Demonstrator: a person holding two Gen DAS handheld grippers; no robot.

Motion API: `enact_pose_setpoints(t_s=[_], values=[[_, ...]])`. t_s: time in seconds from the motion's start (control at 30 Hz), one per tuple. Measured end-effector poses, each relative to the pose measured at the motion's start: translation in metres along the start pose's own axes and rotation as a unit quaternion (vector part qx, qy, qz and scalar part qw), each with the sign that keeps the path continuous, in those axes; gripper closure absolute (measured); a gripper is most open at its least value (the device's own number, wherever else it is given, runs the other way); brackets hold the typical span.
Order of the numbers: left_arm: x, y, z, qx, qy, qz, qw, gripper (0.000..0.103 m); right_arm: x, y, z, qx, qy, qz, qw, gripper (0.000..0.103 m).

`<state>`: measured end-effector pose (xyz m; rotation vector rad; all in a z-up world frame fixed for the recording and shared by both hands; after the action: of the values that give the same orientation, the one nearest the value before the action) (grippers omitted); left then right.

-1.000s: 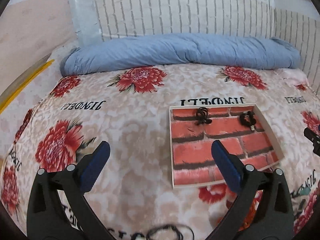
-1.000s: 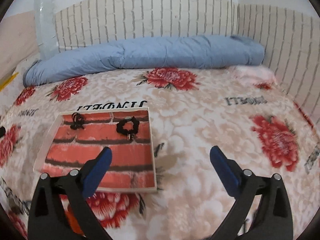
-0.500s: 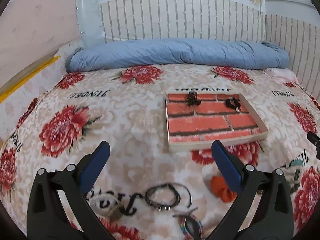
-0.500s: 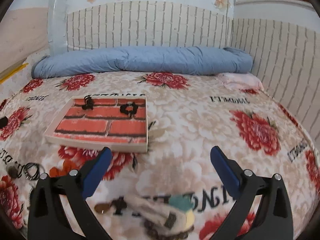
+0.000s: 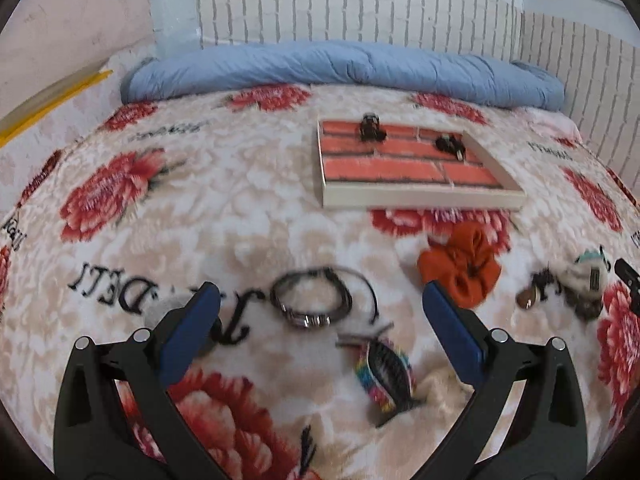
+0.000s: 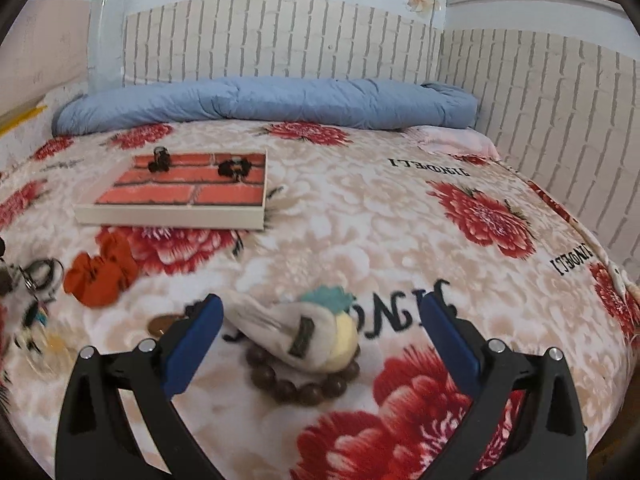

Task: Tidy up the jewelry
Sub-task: 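Withdraw both open tools from the tray back toward the remaining jewelry, then grasp the rainbow claw clip with the left tool while the right tool grasps the white pompom clip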

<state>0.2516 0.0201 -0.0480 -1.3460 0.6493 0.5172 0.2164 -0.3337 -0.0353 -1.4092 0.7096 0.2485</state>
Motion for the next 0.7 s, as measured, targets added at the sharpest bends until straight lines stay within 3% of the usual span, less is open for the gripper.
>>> enact_pose_setpoints(t_s=[0.17, 0.47, 0.7], values=[[0.014, 0.02, -0.005, -0.008, 0.013, 0.024, 0.9996, 0.005, 0.007, 0.012, -0.01, 0.026, -0.008, 0.019, 0.999, 0.006], [0.034, 0.038, -0.015, -0.009, 0.04, 0.058, 0.9975, 0.012, 0.014, 0.024, -0.019, 0.012, 0.017, 0.021, 1.0, 0.006], [0.044, 0.044, -0.031, -0.003, 0.054, 0.079, 0.9954, 0.017, 0.03, 0.028, -0.018, 0.022, -0.004, 0.044, 0.999, 0.006]])
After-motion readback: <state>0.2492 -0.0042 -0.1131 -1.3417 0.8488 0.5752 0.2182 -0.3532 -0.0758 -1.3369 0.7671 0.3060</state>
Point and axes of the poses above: each gripper's, at about its wrist camera, not at the fingertips, and x roughly the way its jaws point, z to its left, y to its underside, the point moved 5 cm from there along x, roughly the way its jaws point, and after that the axes turned 8 degrees about x, right-handed, at the moved point
